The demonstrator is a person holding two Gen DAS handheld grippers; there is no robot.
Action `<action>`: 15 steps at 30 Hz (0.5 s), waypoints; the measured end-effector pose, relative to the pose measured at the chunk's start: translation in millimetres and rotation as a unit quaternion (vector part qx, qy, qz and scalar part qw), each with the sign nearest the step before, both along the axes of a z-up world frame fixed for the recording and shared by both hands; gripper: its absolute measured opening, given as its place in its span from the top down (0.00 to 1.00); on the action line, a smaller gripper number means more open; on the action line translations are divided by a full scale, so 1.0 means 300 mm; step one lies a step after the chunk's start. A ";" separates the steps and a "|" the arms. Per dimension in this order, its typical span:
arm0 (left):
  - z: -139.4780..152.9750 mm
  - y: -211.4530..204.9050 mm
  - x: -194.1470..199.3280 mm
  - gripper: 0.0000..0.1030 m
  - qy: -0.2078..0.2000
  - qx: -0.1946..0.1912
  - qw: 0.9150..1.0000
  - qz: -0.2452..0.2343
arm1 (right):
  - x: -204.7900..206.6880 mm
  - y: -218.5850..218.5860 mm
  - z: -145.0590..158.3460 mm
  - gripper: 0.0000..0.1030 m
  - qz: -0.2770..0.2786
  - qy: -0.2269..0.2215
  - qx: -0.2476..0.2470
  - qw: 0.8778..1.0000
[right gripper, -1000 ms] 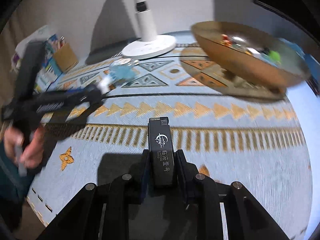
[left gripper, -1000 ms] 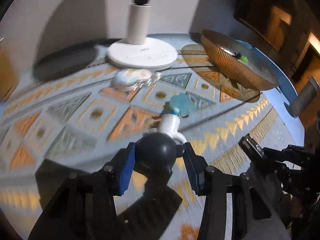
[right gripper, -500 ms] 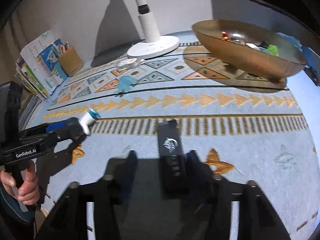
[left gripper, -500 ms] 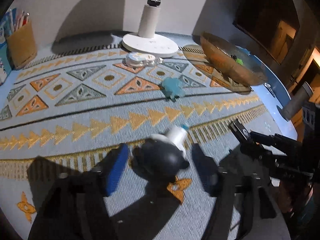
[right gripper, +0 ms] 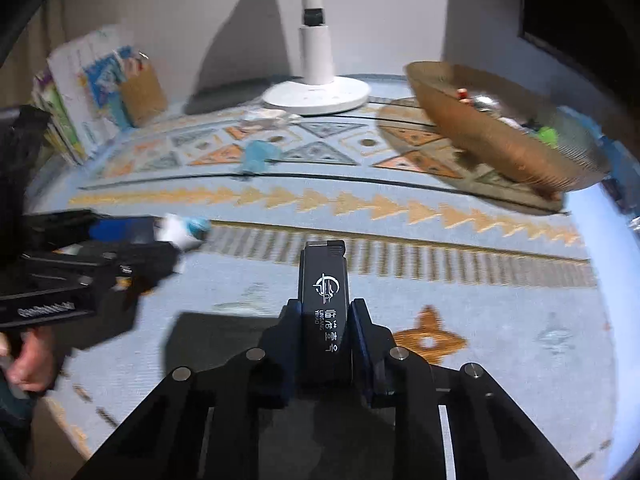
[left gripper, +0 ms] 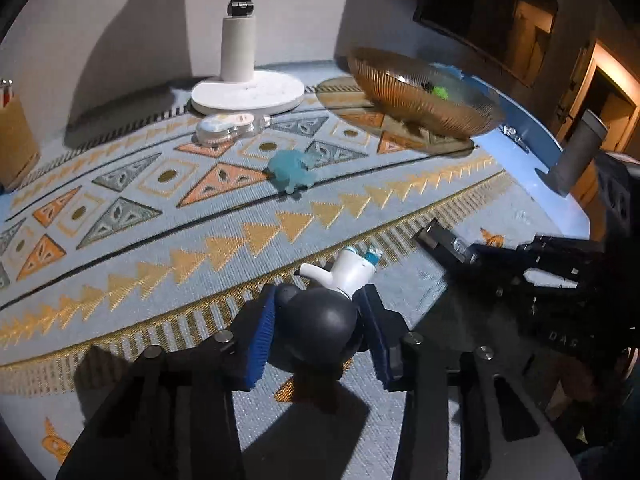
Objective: Organize rigid objects
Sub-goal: 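Carry figure and USB box into the amber bowl and open both grippers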
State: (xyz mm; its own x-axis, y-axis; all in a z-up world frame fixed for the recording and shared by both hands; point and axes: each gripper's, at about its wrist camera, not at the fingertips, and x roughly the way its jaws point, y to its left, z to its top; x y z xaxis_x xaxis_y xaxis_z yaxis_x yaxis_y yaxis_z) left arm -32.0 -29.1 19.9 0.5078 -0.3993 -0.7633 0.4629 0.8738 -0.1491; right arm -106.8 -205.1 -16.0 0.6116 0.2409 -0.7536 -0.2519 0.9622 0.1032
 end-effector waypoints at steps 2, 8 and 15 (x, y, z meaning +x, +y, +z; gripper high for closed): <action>0.003 -0.002 -0.004 0.63 0.001 -0.003 1.000 0.004 | 0.001 -0.001 -0.003 0.77 0.006 0.008 0.025 1.000; 0.012 -0.018 -0.011 0.63 -0.002 -0.012 1.000 0.005 | -0.012 -0.017 0.008 0.77 0.002 0.006 0.052 0.999; 0.108 -0.032 0.006 0.63 -0.026 -0.058 0.998 0.012 | -0.023 -0.106 0.081 0.77 -0.026 -0.019 0.081 0.996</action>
